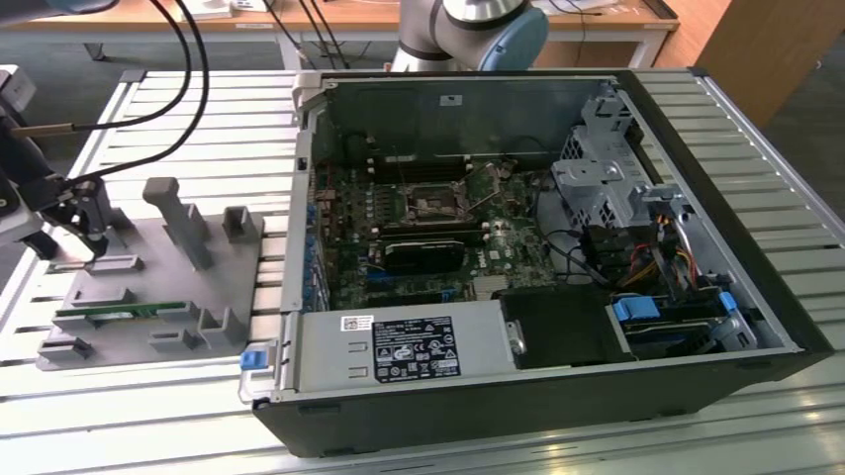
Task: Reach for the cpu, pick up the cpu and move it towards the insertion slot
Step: 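Pick up the cpu and move it towards the insertion slot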
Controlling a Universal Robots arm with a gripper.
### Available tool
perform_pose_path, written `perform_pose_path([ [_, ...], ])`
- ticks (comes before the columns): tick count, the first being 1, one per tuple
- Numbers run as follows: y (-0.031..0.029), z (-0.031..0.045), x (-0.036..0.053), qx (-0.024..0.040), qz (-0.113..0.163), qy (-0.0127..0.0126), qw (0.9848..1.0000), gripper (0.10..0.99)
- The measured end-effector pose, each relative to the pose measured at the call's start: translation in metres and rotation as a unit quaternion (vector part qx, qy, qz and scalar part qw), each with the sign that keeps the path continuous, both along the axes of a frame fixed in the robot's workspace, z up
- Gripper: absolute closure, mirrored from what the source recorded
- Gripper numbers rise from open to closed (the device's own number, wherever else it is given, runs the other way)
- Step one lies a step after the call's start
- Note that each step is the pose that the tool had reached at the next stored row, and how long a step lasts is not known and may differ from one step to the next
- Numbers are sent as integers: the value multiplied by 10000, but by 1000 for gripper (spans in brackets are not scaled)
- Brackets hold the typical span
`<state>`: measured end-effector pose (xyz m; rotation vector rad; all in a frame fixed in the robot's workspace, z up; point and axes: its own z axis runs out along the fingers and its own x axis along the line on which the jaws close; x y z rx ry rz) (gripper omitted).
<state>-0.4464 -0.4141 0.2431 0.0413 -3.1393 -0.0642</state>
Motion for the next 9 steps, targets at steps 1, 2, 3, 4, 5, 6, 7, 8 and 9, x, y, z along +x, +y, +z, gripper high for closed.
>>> perform_pose_path([
  [1, 0, 3, 0, -1, 0, 0, 10000, 549],
  [2, 0, 7, 0, -2, 0, 0, 10000, 549],
  [3, 0, 12, 0, -3, 0, 1, 10000, 549],
  [4, 0, 16, 0, -4, 0, 0, 10000, 549],
  [5, 0, 20, 0, -4, 0, 0, 10000, 549],
  [6, 0, 24, 0, -5, 0, 0, 10000, 549],
  [7, 1, 29, 0, -6, 0, 1, 10000, 549],
  [8, 0, 33, 0, -6, 0, 0, 10000, 549],
  [9, 1, 36, 0, -7, 0, 0, 10000, 549],
])
